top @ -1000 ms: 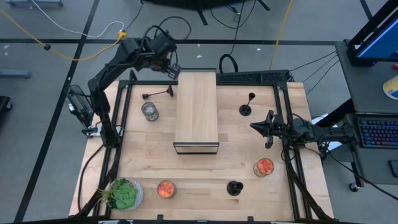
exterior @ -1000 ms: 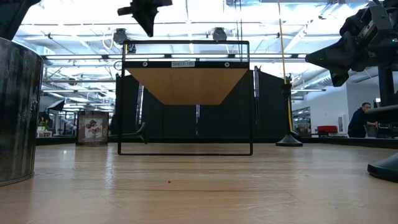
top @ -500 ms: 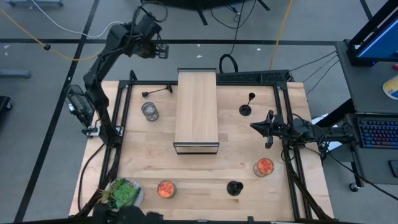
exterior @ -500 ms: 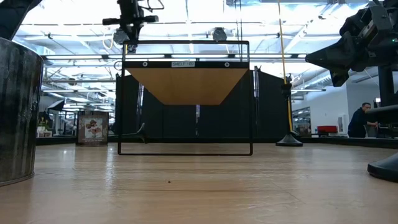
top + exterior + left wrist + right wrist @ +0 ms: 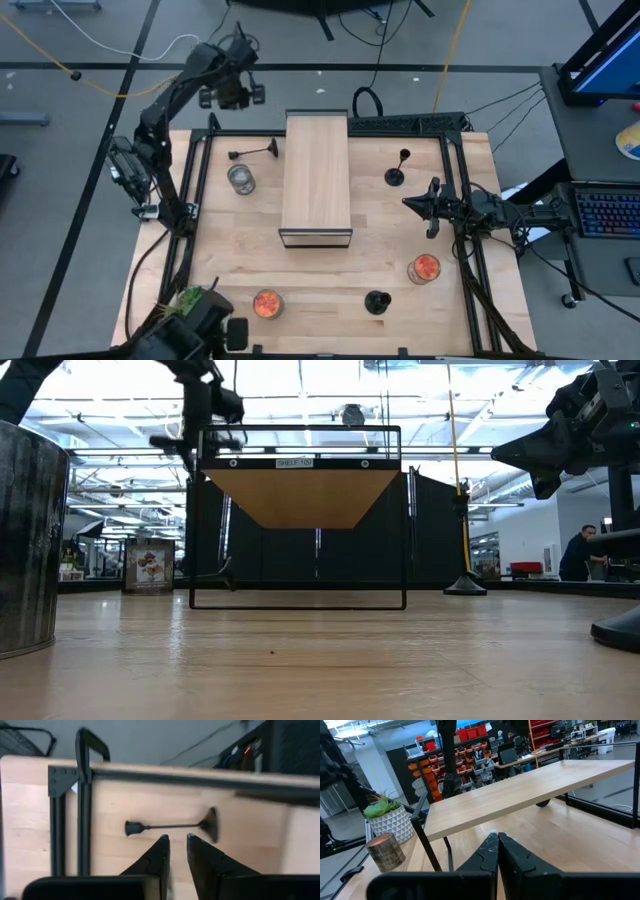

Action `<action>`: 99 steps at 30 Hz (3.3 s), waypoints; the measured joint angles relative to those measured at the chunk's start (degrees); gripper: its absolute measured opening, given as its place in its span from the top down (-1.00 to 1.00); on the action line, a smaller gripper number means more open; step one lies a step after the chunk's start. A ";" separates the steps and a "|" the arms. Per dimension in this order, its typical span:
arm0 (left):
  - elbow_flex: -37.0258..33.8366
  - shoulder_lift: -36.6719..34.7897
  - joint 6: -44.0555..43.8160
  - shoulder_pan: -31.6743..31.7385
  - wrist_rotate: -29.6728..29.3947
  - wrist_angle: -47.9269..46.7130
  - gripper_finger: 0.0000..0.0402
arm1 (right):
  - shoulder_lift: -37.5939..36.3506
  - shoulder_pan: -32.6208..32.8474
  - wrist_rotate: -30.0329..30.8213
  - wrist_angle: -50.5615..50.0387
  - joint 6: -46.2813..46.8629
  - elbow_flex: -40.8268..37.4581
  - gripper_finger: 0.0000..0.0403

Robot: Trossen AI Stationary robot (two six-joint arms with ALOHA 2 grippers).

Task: Pick & Place candle stick holders
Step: Put the top left black candle holder on the shelf

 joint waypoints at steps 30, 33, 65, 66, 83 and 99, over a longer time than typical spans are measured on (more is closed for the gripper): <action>-16.62 2.37 31.11 -4.14 2.91 11.00 -0.03 | -0.02 -0.01 0.22 0.02 -0.38 0.01 1.00; -16.62 3.16 28.39 -1.99 3.16 9.67 -0.03 | 0.00 -0.02 0.22 0.02 -0.39 0.01 1.00; -16.60 8.30 19.03 3.70 2.73 5.21 -0.03 | -0.01 0.00 0.20 0.02 -0.37 -0.01 1.00; -16.58 8.12 19.03 3.68 2.73 5.06 -0.03 | -0.02 -0.02 0.20 0.02 -0.37 -0.02 1.00; -16.56 9.07 34.57 0.00 -3.96 2.19 -0.03 | 0.00 -0.01 0.18 0.02 -0.37 0.00 1.00; -16.56 9.75 28.54 0.36 -3.31 2.24 -0.03 | -0.02 -0.02 0.20 0.04 -0.37 0.00 1.00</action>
